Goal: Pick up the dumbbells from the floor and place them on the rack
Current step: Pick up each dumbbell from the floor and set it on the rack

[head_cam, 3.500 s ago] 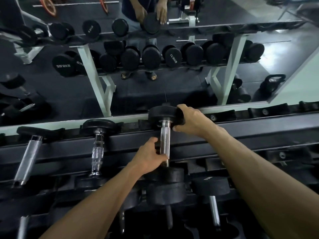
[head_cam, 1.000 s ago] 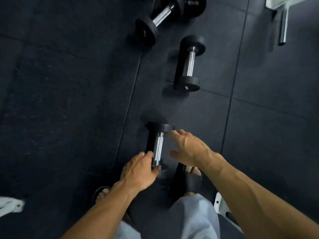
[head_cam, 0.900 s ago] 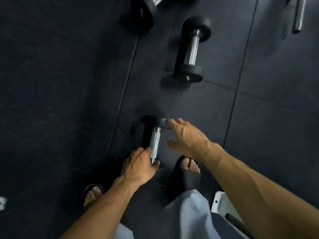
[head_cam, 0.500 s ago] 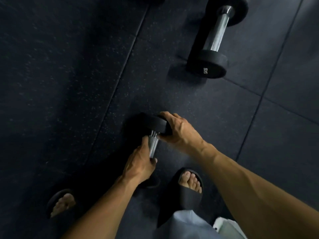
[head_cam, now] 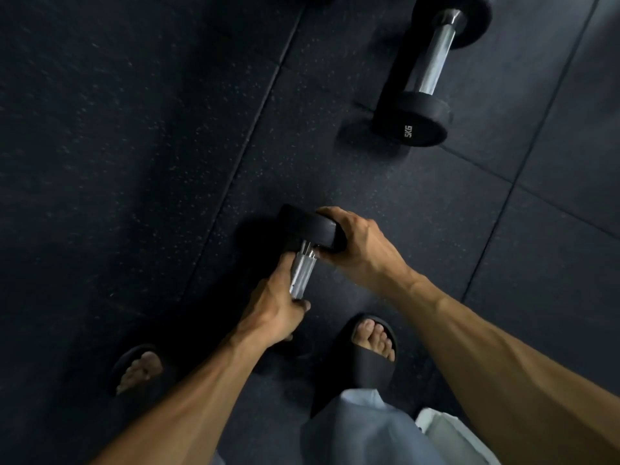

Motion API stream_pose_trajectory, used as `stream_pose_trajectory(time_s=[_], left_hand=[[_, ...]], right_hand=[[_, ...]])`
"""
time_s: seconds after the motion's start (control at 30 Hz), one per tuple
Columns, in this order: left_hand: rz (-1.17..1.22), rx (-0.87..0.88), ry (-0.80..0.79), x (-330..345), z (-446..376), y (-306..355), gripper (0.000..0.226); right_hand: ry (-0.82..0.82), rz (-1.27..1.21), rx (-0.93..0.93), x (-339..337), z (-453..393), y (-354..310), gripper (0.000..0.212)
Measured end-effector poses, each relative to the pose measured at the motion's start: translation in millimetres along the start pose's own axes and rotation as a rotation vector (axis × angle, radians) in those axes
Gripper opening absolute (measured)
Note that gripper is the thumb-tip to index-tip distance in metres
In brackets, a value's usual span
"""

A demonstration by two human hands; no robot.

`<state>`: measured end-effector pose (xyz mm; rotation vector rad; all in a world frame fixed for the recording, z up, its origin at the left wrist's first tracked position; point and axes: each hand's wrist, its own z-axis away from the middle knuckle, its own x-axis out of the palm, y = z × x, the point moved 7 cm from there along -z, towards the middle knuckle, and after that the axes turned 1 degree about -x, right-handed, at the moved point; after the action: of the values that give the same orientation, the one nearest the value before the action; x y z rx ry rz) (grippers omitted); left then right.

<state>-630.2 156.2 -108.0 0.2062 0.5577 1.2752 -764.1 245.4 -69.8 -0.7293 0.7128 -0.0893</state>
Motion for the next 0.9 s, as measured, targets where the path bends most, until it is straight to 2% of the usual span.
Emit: stream_pose_trajectory(time_s=[0.1, 0.3, 0.6, 0.9], left_hand=[[-0.056, 0.050, -0.021, -19, 30, 19, 0.073], [-0.009, 0.084, -0.072, -70, 109, 75, 0.071], [0.119, 0.181, -0.025, -162, 240, 212, 0.070], [0.325, 0.238, 0.109, -251, 363, 338, 0.065]], right_hand=[[-0.013, -0.033, 0.008, -18, 13, -22, 0.046], [-0.018, -0.069, -0.030, -86, 44, -95, 0.044], [-0.007, 0.035, -0.166, -249, 80, -244, 0.049], [0.000, 0.171, -0.372, -398, 110, -406, 0.037]])
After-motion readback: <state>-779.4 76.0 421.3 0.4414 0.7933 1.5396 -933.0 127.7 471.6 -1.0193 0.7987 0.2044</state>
